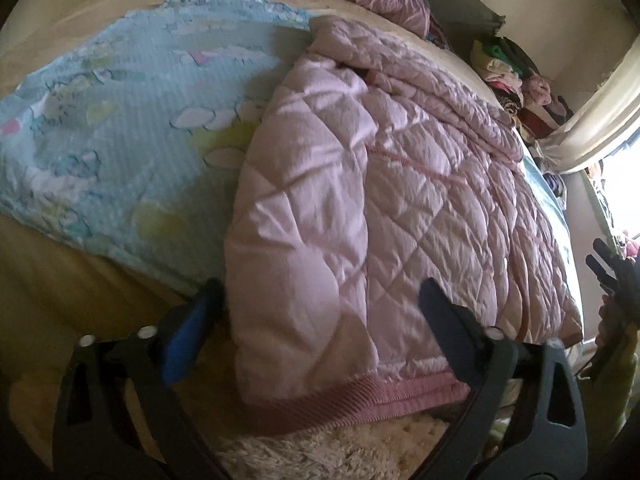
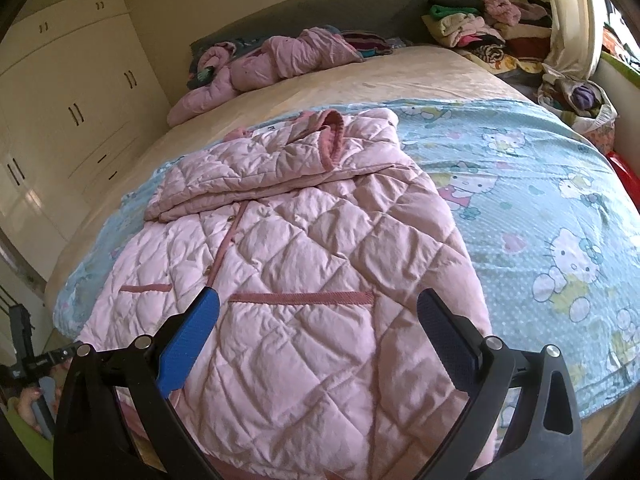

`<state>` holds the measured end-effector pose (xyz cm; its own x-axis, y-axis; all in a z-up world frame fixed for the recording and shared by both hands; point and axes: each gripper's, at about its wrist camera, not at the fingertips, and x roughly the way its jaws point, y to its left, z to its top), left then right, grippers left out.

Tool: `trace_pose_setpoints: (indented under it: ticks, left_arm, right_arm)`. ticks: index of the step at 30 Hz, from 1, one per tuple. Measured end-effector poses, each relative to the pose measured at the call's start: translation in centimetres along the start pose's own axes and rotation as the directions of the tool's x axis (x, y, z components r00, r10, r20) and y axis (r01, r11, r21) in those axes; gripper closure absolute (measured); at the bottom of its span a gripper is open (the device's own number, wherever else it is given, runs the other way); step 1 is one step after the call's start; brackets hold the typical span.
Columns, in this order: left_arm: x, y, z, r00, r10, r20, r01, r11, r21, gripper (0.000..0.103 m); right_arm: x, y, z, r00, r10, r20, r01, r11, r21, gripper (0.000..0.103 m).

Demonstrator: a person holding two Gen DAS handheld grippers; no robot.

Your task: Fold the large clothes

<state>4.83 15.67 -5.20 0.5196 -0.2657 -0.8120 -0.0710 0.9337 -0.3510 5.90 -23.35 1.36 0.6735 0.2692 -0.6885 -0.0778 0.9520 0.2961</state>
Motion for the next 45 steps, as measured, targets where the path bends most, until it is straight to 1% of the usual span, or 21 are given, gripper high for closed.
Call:
trace_pose_setpoints:
  ticks: [2, 3, 4, 6, 7, 10, 13, 16, 20, 24, 27, 30, 32, 34, 35, 36, 38, 40, 41, 43, 45]
  left_arm:
    - [0.3, -0.3, -0.3, 1.0, 0.028, -0.001, -0.028, 1.0, 0.013, 0.027]
    - [0.5, -0.4, -0.3, 0.999, 0.043, -0.001, -0.042, 0.999, 0.018, 0.037]
    - [0.5, -0.4, -0.3, 0.999, 0.053, 0.0, -0.053, 0.998, 0.018, 0.053]
    - [0.5, -0.2, -0.3, 0.997, 0.071, 0.005, -0.071, 0.997, 0.015, 0.067]
    - [0.6, 0.0, -0.3, 0.997, 0.071, 0.006, -0.071, 0.997, 0.013, 0.072]
    - [0.1, -0.2, -0.3, 0.997, 0.073, 0.031, -0.073, 0.997, 0.019, 0.08]
    - [-1.0, -0.5, 0.0, 0.996, 0.052, 0.075, -0.054, 0.998, 0.017, 0.085]
    - [-2.4, -1.1, 0.7, 0.992, 0.033, 0.12, -0.037, 0.999, 0.027, 0.087]
    - [-3.3, -1.8, 1.3, 0.988, 0.028, 0.155, -0.035, 0.999, 0.042, 0.087]
    - [-3.6, -2.3, 1.4, 0.986, 0.033, 0.163, -0.041, 0.998, 0.05, 0.087]
    - [-3.7, -2.3, 1.4, 0.986, 0.034, 0.162, -0.041, 0.998, 0.046, 0.087]
    - [-3.7, -2.2, 1.3, 0.986, 0.034, 0.162, -0.042, 0.998, 0.045, 0.087]
    - [-3.7, -2.1, 1.3, 0.986, 0.035, 0.16, -0.043, 0.998, 0.042, 0.087]
    - [-3.7, -2.2, 1.3, 0.987, 0.038, 0.159, -0.046, 0.998, 0.044, 0.086]
    - [-3.7, -2.1, 1.3, 0.987, 0.039, 0.158, -0.047, 0.998, 0.046, 0.086]
    - [-3.7, -2.0, 1.2, 0.987, 0.04, 0.157, -0.047, 0.998, 0.046, 0.086]
    - [-3.7, -1.8, 1.2, 0.987, 0.042, 0.153, -0.049, 0.998, 0.044, 0.085]
    - [-3.5, -1.6, 1.0, 0.988, 0.047, 0.145, -0.053, 0.998, 0.039, 0.083]
    - [-3.4, -1.5, 1.0, 0.989, 0.048, 0.141, -0.054, 0.998, 0.037, 0.082]
    - [-3.1, -1.3, 0.8, 0.99, 0.054, 0.132, -0.058, 0.998, 0.03, 0.08]
    - [-2.7, -1.1, 0.6, 0.991, 0.065, 0.117, -0.068, 0.997, 0.028, 0.08]
  right_arm:
    - [-0.4, -0.6, -0.3, 1.0, -0.009, 0.001, 0.009, 1.0, 0.005, 0.004]
    - [-0.6, -0.9, -0.4, 1.0, -0.015, 0.001, 0.015, 1.0, 0.009, 0.004]
    - [-0.8, -1.3, -0.5, 1.0, -0.02, 0.0, 0.02, 1.0, 0.013, 0.004]
    - [-1.2, -2.0, -0.7, 1.0, -0.031, -0.001, 0.031, 0.999, 0.022, 0.004]
    - [-1.3, -2.4, -0.9, 0.999, -0.036, -0.004, 0.036, 0.999, 0.028, 0.004]
    - [-1.8, -3.6, -1.3, 0.999, -0.049, -0.012, 0.049, 0.998, 0.046, 0.004]
    - [-2.3, -4.9, -1.9, 0.998, -0.064, -0.029, 0.066, 0.996, 0.06, 0.004]
    - [-2.8, -6.2, -2.5, 0.995, -0.08, -0.057, 0.084, 0.994, 0.067, 0.004]
    - [-3.3, -8.1, -3.5, 0.992, -0.08, -0.095, 0.089, 0.992, 0.093, 0.004]
    - [-2.9, -9.5, -5.1, 0.986, -0.03, -0.166, 0.053, 0.989, 0.135, 0.004]
    - [-2.0, -9.3, -6.7, 0.974, 0.016, -0.226, 0.016, 0.99, 0.138, 0.004]
    - [-1.5, -8.9, -7.9, 0.963, 0.054, -0.264, -0.017, 0.99, 0.142, 0.005]
    - [-1.1, -8.9, -8.7, 0.956, 0.075, -0.284, -0.03, 0.987, 0.157, 0.016]
    - [-0.7, -8.9, -9.1, 0.951, 0.078, -0.298, -0.026, 0.984, 0.175, 0.035]
    - [-0.6, -9.1, -9.3, 0.951, 0.074, -0.301, -0.018, 0.983, 0.184, 0.039]
    - [-0.5, -9.2, -9.4, 0.95, 0.09, -0.299, -0.03, 0.98, 0.199, 0.047]
    - [-0.7, -9.0, -9.5, 0.951, 0.105, -0.291, -0.046, 0.979, 0.201, 0.056]
    - [-1.2, -8.5, -9.4, 0.956, 0.111, -0.272, -0.064, 0.982, 0.175, 0.072]
    - [-1.7, -8.5, -9.2, 0.959, 0.122, -0.254, -0.078, 0.982, 0.173, 0.075]
    - [-2.9, -8.0, -8.6, 0.972, 0.154, -0.178, -0.124, 0.978, 0.168, 0.082]
    - [-4.0, -7.6, -7.8, 0.978, 0.178, -0.108, -0.16, 0.975, 0.157, 0.083]
